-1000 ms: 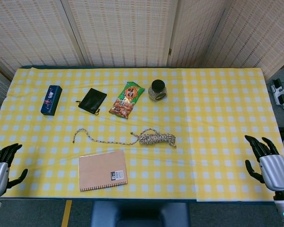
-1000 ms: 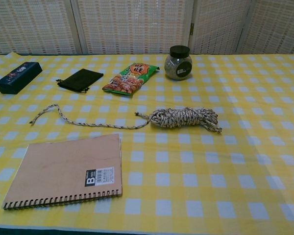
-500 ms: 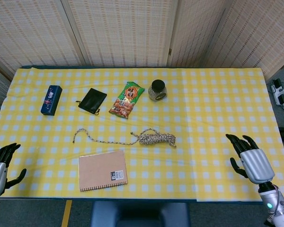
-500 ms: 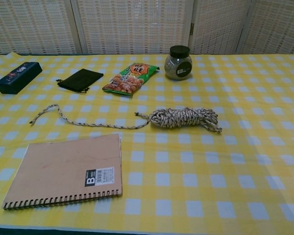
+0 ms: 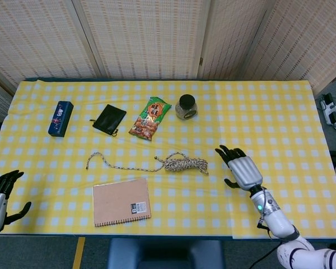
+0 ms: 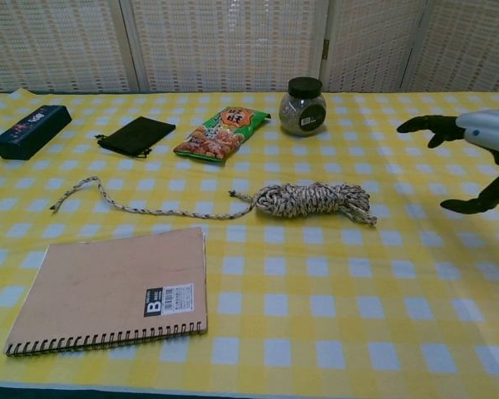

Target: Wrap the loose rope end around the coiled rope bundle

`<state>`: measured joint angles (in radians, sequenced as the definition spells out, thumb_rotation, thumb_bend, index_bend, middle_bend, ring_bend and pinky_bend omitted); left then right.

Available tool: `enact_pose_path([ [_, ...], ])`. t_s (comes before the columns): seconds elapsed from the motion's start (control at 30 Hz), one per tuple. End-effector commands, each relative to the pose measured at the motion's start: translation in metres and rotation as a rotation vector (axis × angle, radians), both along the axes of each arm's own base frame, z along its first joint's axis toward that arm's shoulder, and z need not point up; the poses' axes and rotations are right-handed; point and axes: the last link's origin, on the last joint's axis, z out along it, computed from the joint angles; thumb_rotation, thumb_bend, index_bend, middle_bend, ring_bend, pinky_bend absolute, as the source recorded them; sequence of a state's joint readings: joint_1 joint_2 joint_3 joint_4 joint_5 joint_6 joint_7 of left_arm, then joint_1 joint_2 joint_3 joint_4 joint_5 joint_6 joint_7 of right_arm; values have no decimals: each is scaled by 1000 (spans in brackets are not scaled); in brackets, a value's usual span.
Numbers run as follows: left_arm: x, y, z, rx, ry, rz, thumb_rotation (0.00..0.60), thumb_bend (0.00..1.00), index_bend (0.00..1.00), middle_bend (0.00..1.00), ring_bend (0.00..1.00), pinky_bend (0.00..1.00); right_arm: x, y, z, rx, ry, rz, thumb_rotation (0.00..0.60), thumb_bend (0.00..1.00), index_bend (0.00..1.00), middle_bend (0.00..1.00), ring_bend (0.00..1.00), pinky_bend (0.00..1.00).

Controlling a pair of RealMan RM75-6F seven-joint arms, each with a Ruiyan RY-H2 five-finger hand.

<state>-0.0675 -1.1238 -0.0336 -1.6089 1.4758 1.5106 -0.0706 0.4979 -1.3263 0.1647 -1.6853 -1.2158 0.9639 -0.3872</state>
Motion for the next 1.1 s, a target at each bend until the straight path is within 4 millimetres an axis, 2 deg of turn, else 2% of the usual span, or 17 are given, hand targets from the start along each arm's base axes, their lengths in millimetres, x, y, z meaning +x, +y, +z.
enact_pose_path([
  [0.03, 0, -1, 1, 1, 3, 3, 600, 313, 188, 153, 136, 151, 27, -21, -33, 51, 28, 39, 600, 238, 0, 32, 136, 132],
  [0.23, -1, -2, 1, -2, 2, 13, 600, 312, 189, 153, 135, 149, 52, -38, -63, 60, 70, 85, 600, 226, 5, 107, 190, 144],
  [0.47, -2, -2, 2, -4, 3, 15, 600, 311, 191, 153, 135, 149, 70, -52, -91, 61, 105, 115, 600, 227, 186, 226, 281, 237],
  [0.8, -8, -4, 2, -7, -9, 31, 600, 311, 191, 153, 135, 149, 83, -58, -107, 55, 95, 132, 600, 228, 295, 315, 358, 326],
  [1.1, -11, -5, 1, -10, -14, 38, 600, 311, 191, 153, 135, 149, 82, -62, -108, 35, 103, 130, 600, 262, 352, 359, 400, 368],
])
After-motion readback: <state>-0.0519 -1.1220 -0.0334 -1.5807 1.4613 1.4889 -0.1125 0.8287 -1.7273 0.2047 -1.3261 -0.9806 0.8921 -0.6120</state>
